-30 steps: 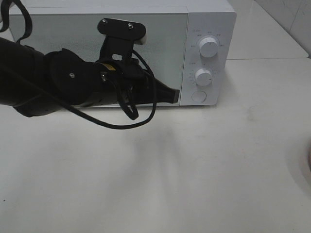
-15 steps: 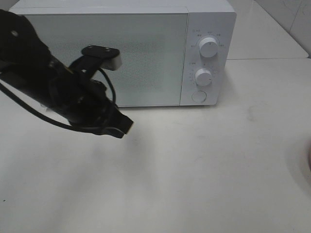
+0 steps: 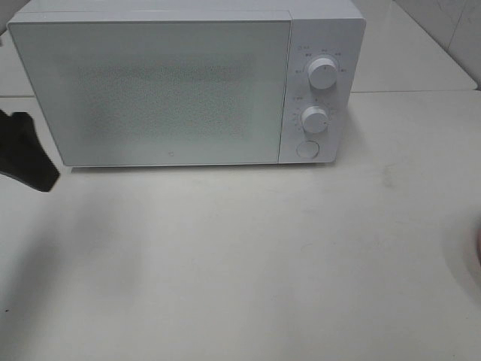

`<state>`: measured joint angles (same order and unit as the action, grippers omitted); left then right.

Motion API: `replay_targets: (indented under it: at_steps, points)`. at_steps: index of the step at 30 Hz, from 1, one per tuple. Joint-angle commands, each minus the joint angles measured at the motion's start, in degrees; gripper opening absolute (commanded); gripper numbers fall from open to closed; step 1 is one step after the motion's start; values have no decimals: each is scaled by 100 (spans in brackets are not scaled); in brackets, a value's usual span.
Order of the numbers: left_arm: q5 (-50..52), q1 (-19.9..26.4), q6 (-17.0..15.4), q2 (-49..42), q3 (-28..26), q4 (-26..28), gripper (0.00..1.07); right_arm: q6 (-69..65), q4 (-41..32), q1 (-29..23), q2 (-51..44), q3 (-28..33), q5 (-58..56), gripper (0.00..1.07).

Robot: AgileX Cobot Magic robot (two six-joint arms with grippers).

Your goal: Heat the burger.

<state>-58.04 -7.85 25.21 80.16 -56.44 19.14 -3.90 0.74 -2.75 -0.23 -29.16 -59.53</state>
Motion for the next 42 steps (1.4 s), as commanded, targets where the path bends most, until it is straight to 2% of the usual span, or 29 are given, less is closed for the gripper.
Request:
replay_targets:
  at_steps: [1, 2, 3, 4, 5, 7, 10, 12, 25, 32, 37, 39, 42]
  points:
    - [-229, 321, -539, -435, 6, -223, 99, 74, -6, 52, -155, 11, 11, 76]
    - [-229, 321, -539, -435, 6, -223, 99, 74, -6, 52, -155, 11, 11, 76]
    - [-298, 498, -1054, -665, 6, -464, 99, 74, -6, 52, -155, 11, 11, 76]
    - [-338, 573, -1318, -751, 6, -584, 99, 74, -6, 52, -155, 11, 11, 76]
    - [-338, 573, -1318, -751, 6, -584, 99, 74, -6, 52, -155, 11, 11, 76]
    - [-596, 900, -2349, -1134, 11, -1346, 99, 74, -6, 52, -155, 11, 11, 76]
    - [-653, 940, -2521, -1215, 11, -1547, 99, 74, -6, 52, -155, 11, 11, 76]
    - [-676, 980, -2710, -1553, 138, -1988, 99, 74, -6, 52, -155, 11, 11, 76]
    - [-350, 980, -2681, -3363, 1919, -1868, 98, 74, -6, 52, -155, 11, 11, 76]
    - [-235, 980, -2659, -4211, 2349, -1736, 98, 74, -6, 52, -155, 11, 11, 76]
    - [-126, 968, -2521, -5306, 2710, -1713, 98, 74, -6, 52, -155, 11, 11, 76]
    - [-109, 968, -2521, -5472, 2767, -1673, 98, 74, -6, 52, -155, 11, 11, 76]
    - [-120, 968, -2303, -6016, 2762, -1547, 98, 74, -6, 52, -155, 11, 11, 76]
